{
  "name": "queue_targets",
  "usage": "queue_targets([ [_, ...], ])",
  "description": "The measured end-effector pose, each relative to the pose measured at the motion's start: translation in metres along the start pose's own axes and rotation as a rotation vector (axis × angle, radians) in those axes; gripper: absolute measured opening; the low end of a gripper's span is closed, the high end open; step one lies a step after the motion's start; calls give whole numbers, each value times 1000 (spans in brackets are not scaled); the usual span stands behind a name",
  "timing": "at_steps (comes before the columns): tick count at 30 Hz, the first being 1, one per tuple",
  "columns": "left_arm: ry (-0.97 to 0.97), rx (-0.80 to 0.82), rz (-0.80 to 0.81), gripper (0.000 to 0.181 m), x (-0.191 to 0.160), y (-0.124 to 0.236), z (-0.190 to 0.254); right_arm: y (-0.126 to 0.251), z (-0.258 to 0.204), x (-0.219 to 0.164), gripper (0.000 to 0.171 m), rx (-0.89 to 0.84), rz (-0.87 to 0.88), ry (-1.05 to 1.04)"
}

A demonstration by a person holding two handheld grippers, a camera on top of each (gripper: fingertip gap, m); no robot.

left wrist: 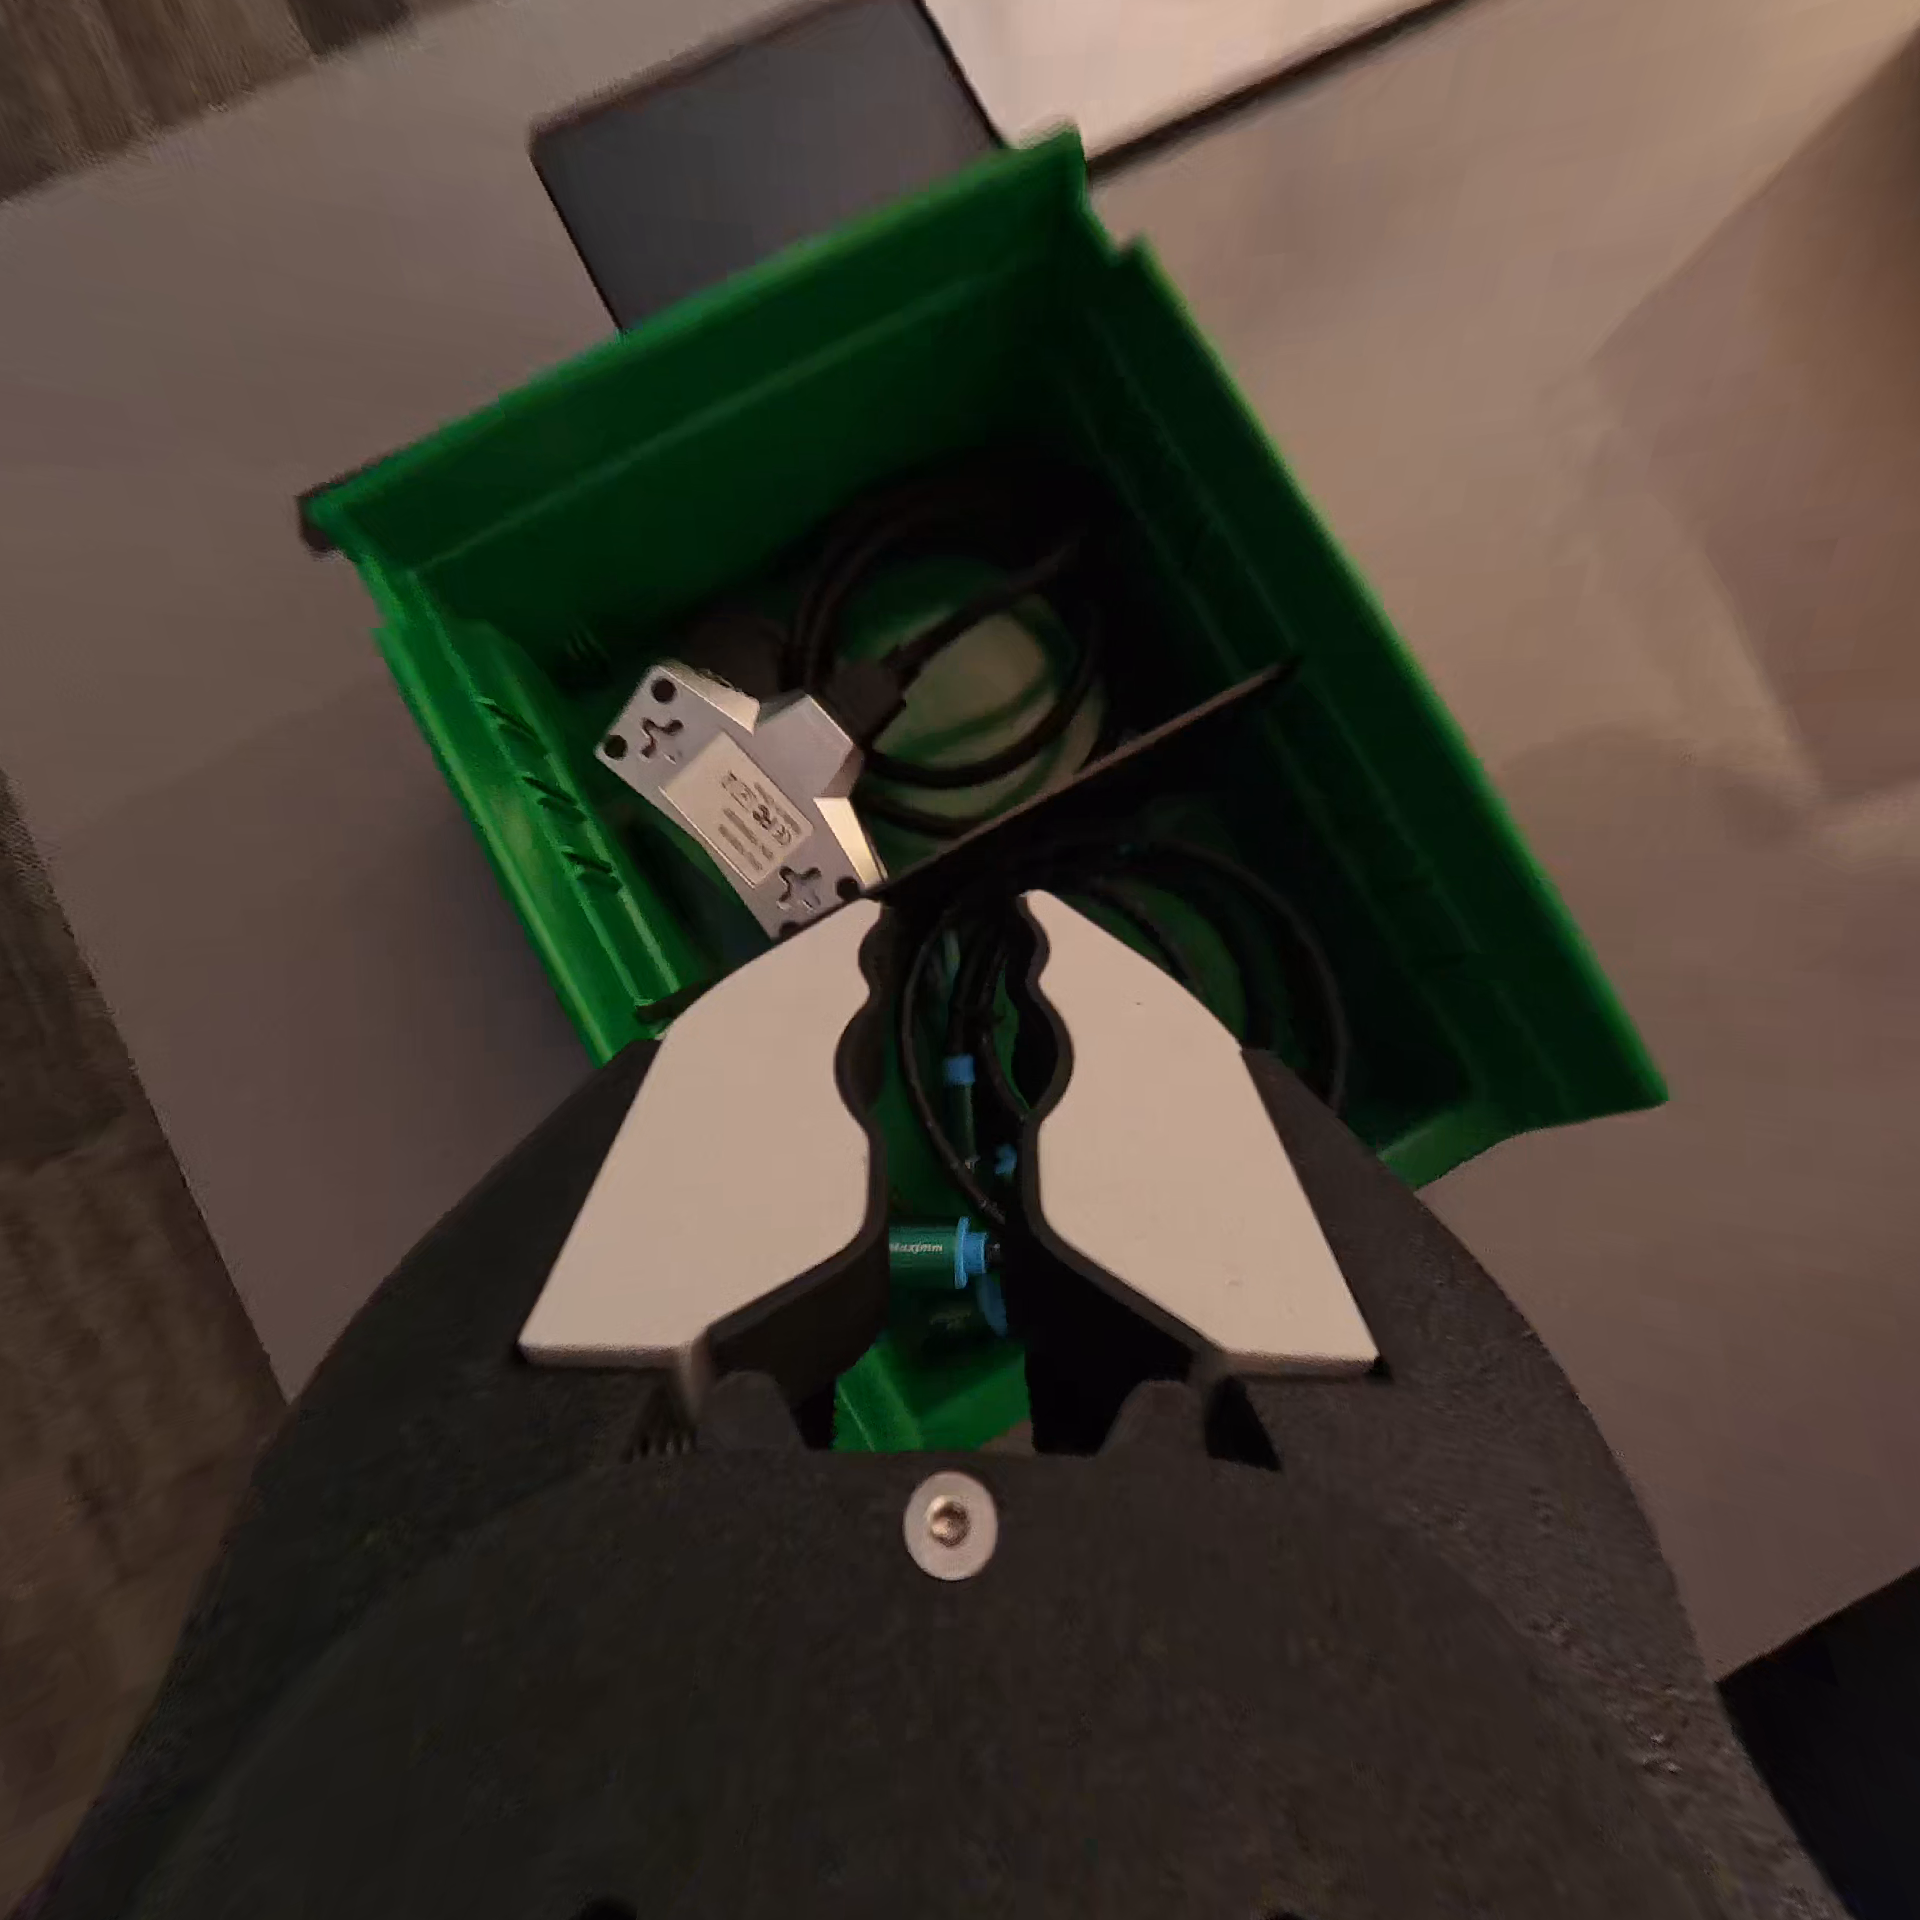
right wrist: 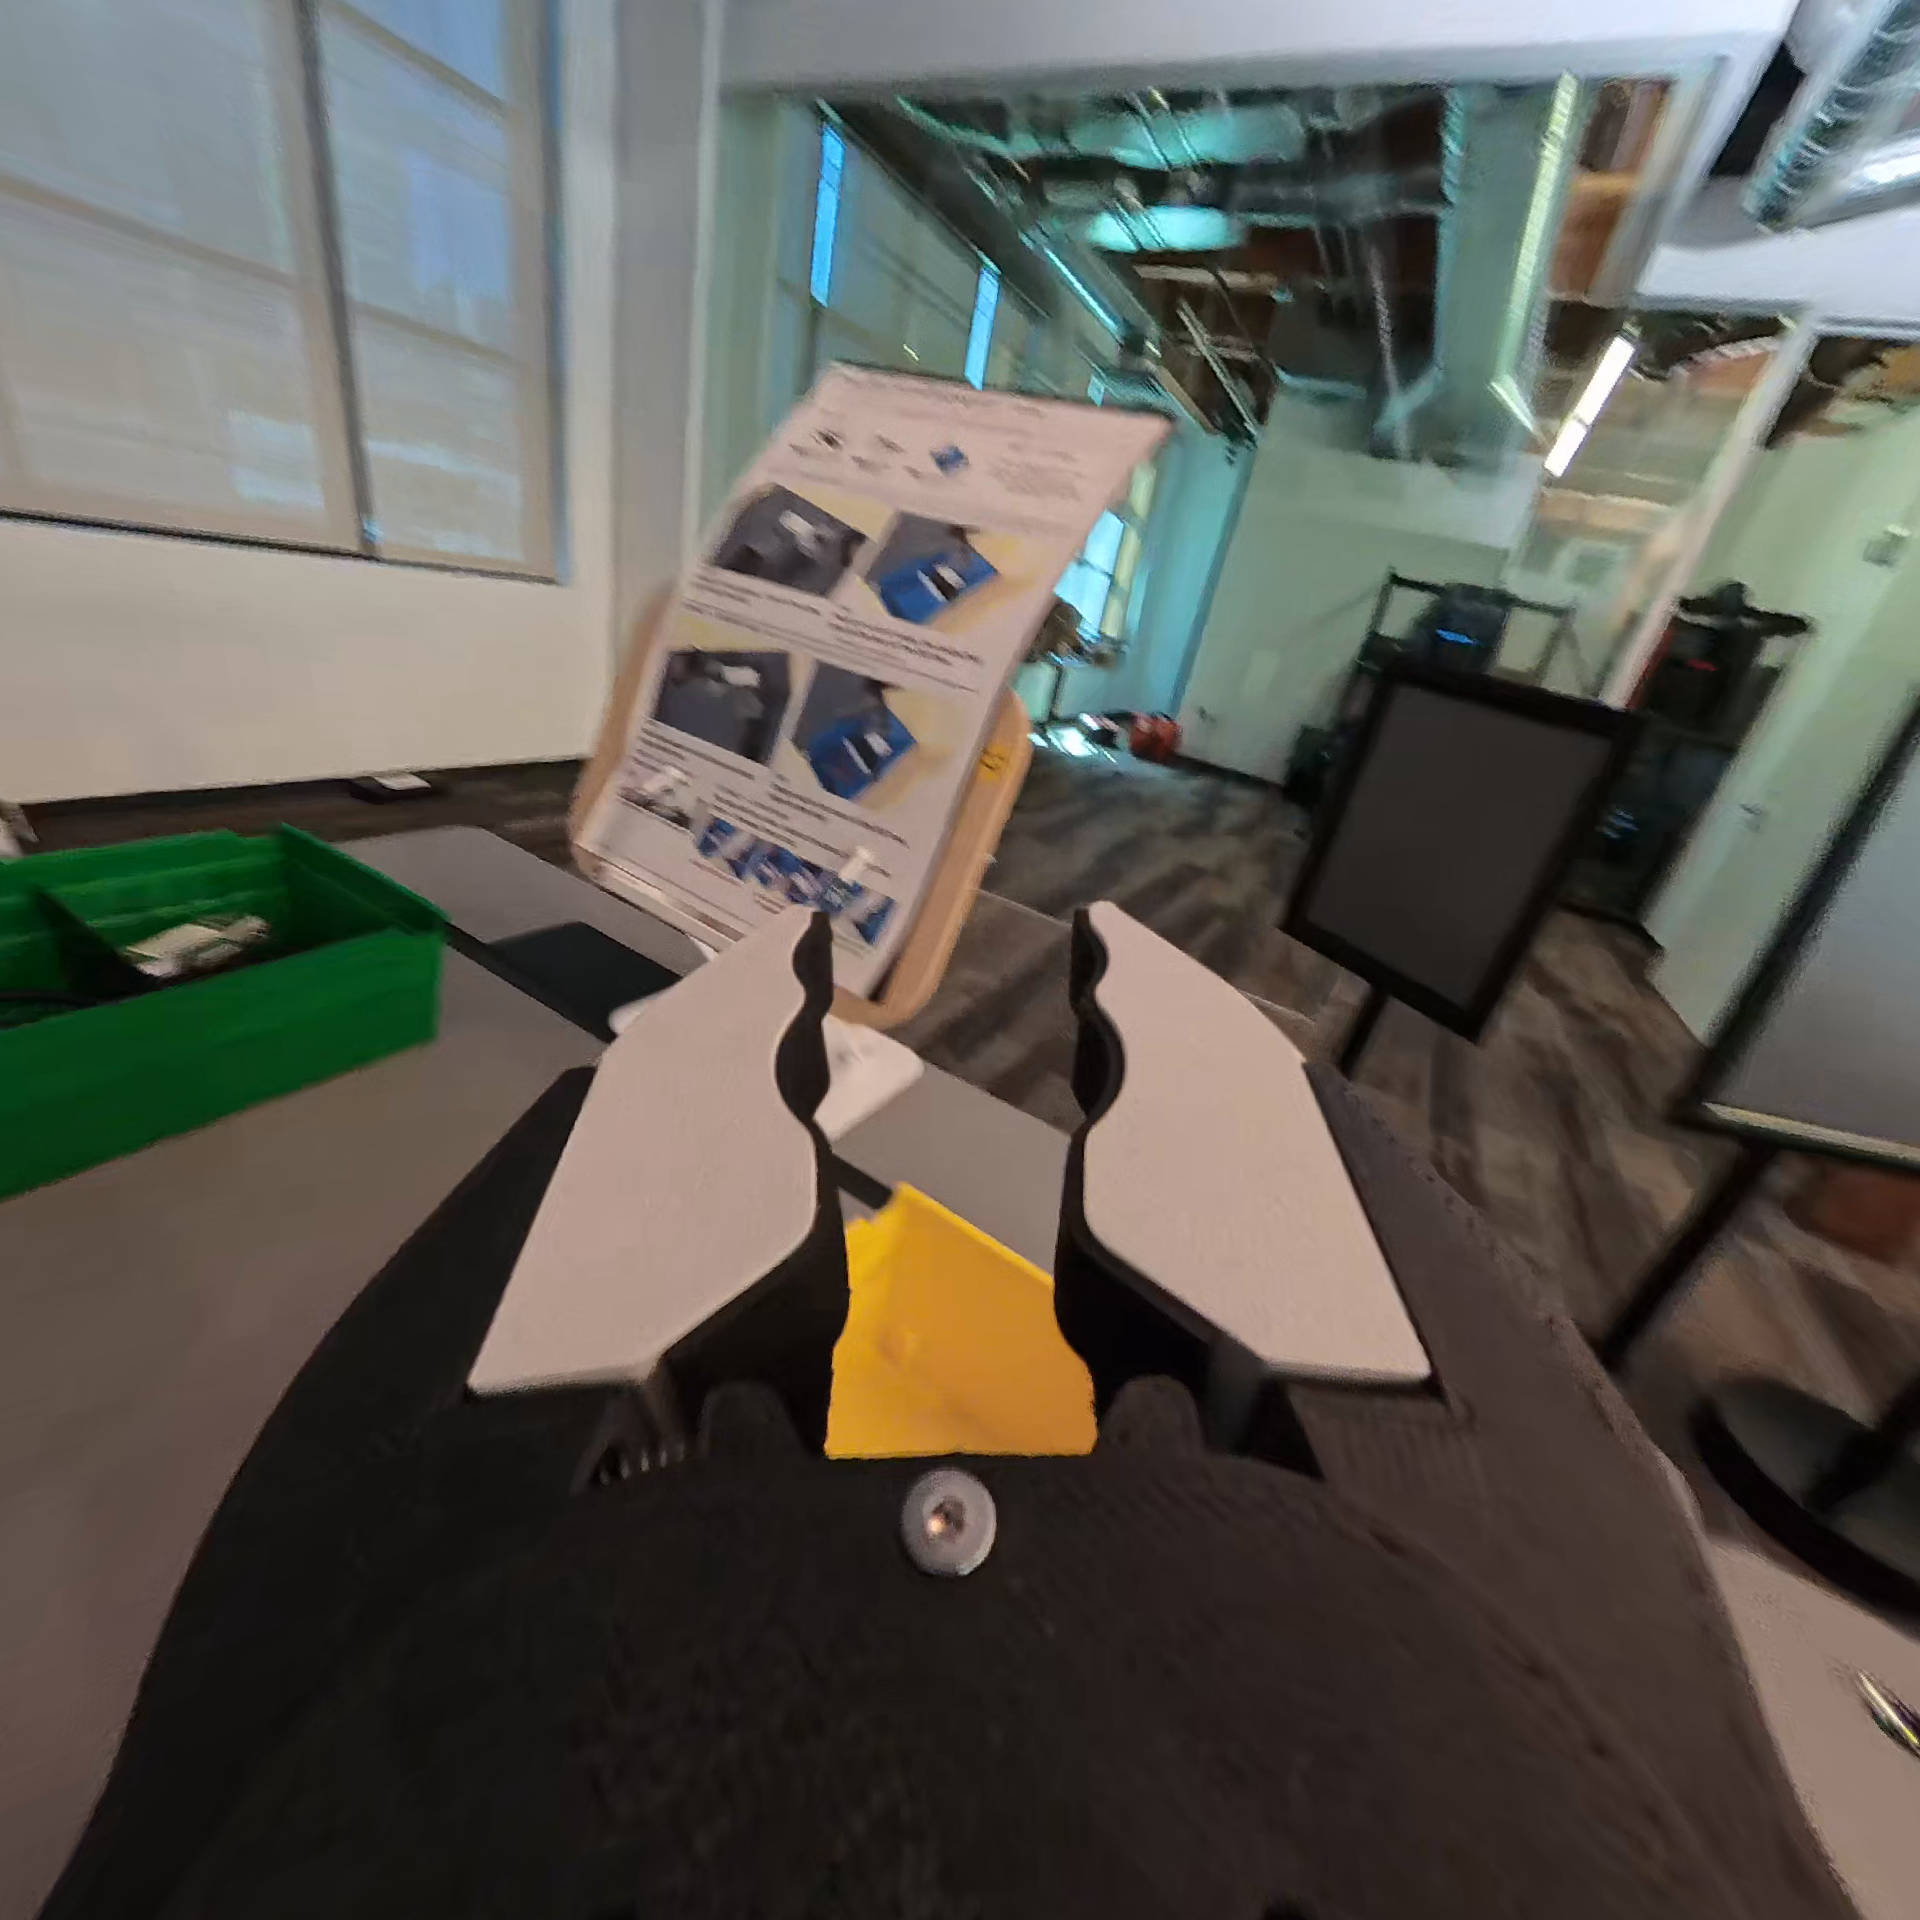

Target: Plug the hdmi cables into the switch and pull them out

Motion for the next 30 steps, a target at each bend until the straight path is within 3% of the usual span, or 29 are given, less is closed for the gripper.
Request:
queue_targets([
  [6, -62, -187, -218, 25, -31, -28, 47, -8, -38, 35, 45, 63, 218, 77],
  [9, -94, -257, -263, 36, -39, -29, 70, -18, -52, 34, 43, 46, 184, 161],
  [13, -171, -223, -381, 62, -54, -35, 79, -32, -63, 27, 43, 47, 119, 223],
  [16, -213, -183, -447, 66, -61, -44, 79, -39, -69, 23, 44, 48, 77, 263],
  [21, -263, -128, -536, 60, -73, -63, 77, -44, -76, 17, 44, 50, 38, 323],
  [23, -264, -173, -563, 42, -76, -66, 83, -45, -77, 16, 44, 52, 31, 343],
  [30, -199, -175, -563, 32, -71, -57, 83, -43, -77, 16, 44, 54, 32, 361],
])
Point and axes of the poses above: each gripper's, where its closed fingertips meet, y back along the fingers, x out of its top, z = x × y across the jaws, the point moved 4 cm from there along y, back along the fingers, and after that the axes turned 4 degrees about -z, right-handed, at the moved point
